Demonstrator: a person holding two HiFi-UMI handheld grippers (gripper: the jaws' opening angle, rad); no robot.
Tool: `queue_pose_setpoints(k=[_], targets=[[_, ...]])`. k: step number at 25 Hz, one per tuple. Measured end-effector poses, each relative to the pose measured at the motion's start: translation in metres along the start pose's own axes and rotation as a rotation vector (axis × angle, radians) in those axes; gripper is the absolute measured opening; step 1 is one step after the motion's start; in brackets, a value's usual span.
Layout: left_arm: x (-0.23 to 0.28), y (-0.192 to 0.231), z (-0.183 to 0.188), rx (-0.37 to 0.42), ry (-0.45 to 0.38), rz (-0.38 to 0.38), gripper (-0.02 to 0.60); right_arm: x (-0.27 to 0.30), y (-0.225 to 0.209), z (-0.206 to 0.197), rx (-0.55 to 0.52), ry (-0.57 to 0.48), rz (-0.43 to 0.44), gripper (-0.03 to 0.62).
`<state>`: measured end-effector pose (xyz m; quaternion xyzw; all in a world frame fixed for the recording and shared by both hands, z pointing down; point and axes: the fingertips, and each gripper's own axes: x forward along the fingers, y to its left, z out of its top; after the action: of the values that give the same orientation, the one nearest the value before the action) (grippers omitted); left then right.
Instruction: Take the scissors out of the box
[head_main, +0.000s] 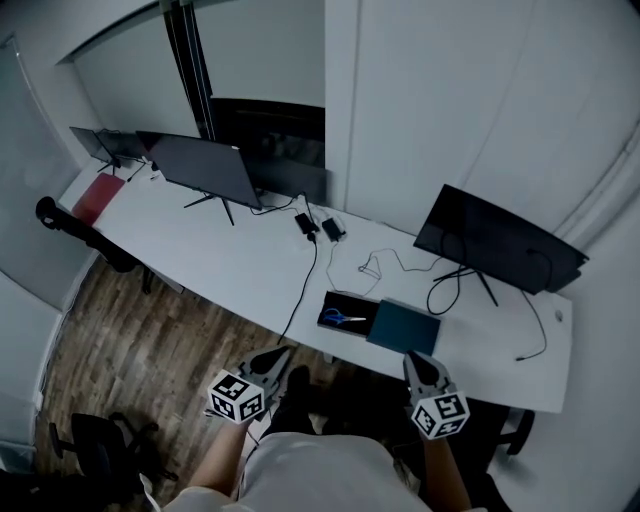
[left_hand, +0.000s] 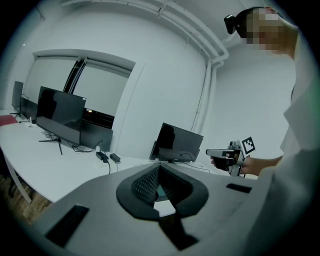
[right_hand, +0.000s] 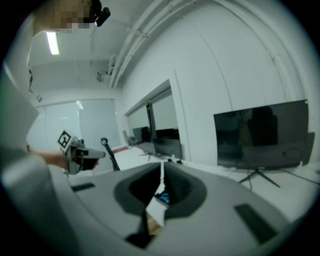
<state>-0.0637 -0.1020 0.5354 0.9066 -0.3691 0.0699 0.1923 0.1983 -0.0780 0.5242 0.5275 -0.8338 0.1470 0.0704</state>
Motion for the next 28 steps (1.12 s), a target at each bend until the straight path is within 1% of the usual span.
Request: queue_pose_setpoints(k=[4,8,12,16,20,25,28], targets=[[0.023,0.027,0.01,0.004,0.018,-0.035,0.031,0.022,-0.007,0.002,0.013,0.011,-0.042,0.034],[0.05,0.054,0.019,0.044,0.06,-0.08,0.031,0.046,-0.011,0.006,0.031,0.029,-0.093,0.034],[0.08,0.075,0.023,0.09,0.118,-0.144,0.031,0.069,-0.013,0.007,0.044,0.043,-0.146,0.035],[0.11,0.089,0.019,0.129,0.177,-0.224,0.032,0.087,-0.013,0.004,0.061,0.056,-0.206,0.034],[0.139,0.097,0.008,0.205,0.244,-0.313,0.032,0.097,-0.012,-0.007,0.087,0.074,-0.274,0.034],[0.172,0.101,-0.02,0.331,0.351,-0.401,0.032,0.097,-0.01,-0.024,0.142,0.101,-0.375,0.034],[0.189,0.099,-0.041,0.402,0.405,-0.472,0.032,0.093,-0.007,-0.038,0.178,0.114,-0.431,0.034]])
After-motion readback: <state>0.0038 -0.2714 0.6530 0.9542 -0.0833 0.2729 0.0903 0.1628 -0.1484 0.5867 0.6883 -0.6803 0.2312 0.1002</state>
